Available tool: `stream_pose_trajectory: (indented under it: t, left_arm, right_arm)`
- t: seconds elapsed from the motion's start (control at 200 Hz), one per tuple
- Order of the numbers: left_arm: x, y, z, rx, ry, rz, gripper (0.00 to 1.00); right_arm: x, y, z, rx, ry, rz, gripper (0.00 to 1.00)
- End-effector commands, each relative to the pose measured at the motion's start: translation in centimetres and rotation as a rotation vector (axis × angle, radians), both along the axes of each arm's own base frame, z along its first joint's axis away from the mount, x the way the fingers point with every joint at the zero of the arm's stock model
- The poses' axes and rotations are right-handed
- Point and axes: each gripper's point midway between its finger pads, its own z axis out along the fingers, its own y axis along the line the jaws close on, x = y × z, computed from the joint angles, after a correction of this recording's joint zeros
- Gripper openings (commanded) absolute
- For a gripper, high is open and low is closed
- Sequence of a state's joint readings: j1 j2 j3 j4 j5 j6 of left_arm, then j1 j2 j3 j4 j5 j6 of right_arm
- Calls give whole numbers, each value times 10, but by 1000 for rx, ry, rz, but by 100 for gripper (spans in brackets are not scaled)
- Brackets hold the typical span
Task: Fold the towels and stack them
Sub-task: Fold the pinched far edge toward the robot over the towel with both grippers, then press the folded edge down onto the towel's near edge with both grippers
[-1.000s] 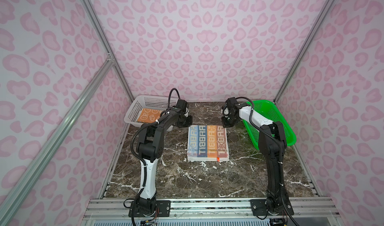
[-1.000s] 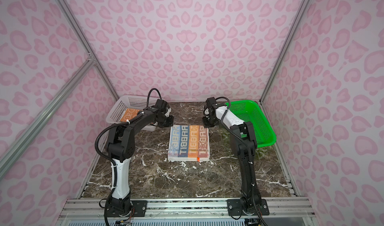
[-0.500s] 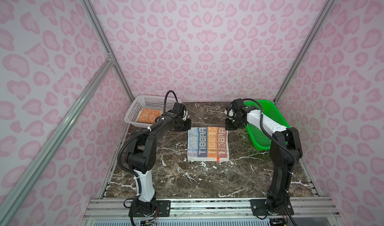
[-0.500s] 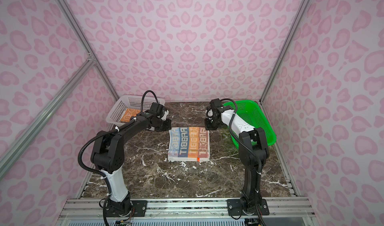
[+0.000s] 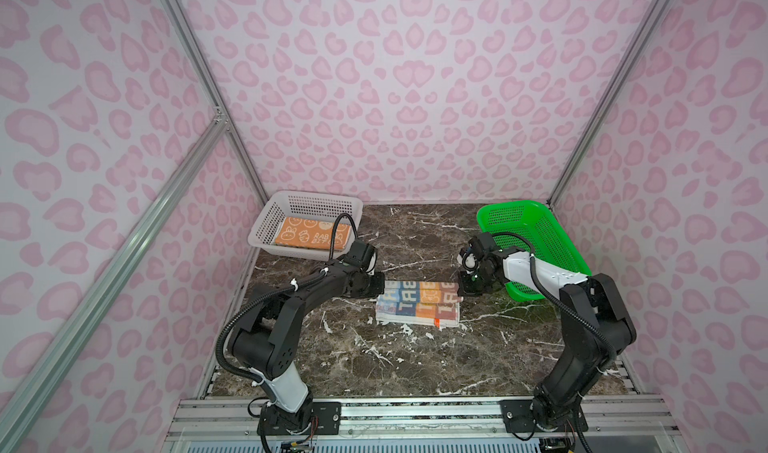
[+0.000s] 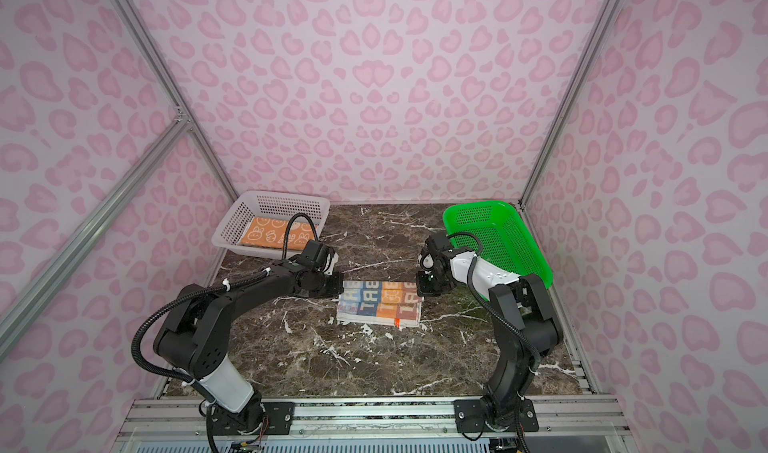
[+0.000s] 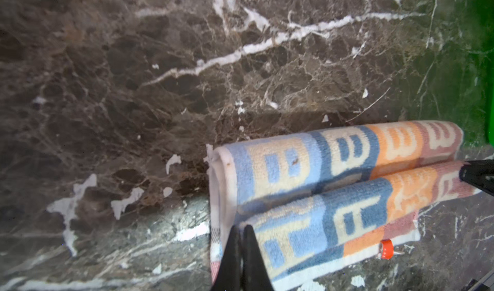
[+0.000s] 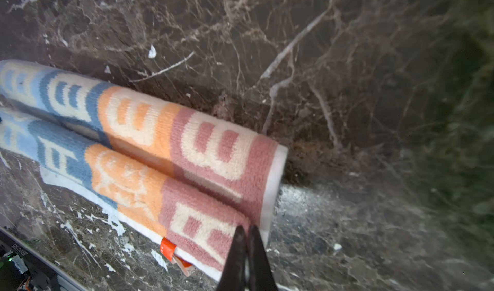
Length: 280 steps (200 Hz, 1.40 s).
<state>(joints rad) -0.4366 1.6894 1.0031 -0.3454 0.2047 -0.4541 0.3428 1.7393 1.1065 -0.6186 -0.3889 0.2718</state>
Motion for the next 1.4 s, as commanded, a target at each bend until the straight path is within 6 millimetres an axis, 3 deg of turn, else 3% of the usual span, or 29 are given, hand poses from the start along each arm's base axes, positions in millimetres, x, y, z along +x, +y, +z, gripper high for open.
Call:
stream_pose_trajectory:
  t: [0.0,0.295,0.69,1.04,1.275,1.395]
  left_arm:
    - [6,11,3,36,-44,61,4]
    - [19,12,24,48,-80,76,4]
    - [-4,12,-2,16,-31,92,4]
    - [-3,11,5,21,-47,87,4]
    - [-11,6,-1,10,-29,69,4]
    - [-13,8,4,16,-42,71,3]
  right_arm:
    - [-2,-5,-3,-22,-9,-27,0]
    - [-8,-4,20,-29,-54,-25,0]
    - [-33,-4,-21,-68,22,-19,0]
    - [-28,-2,-7,-60,-7,-23,0]
    - [-36,-4,-18,-82,14,-14,0]
    - [-36,-4,-13,-85,-6,-18,0]
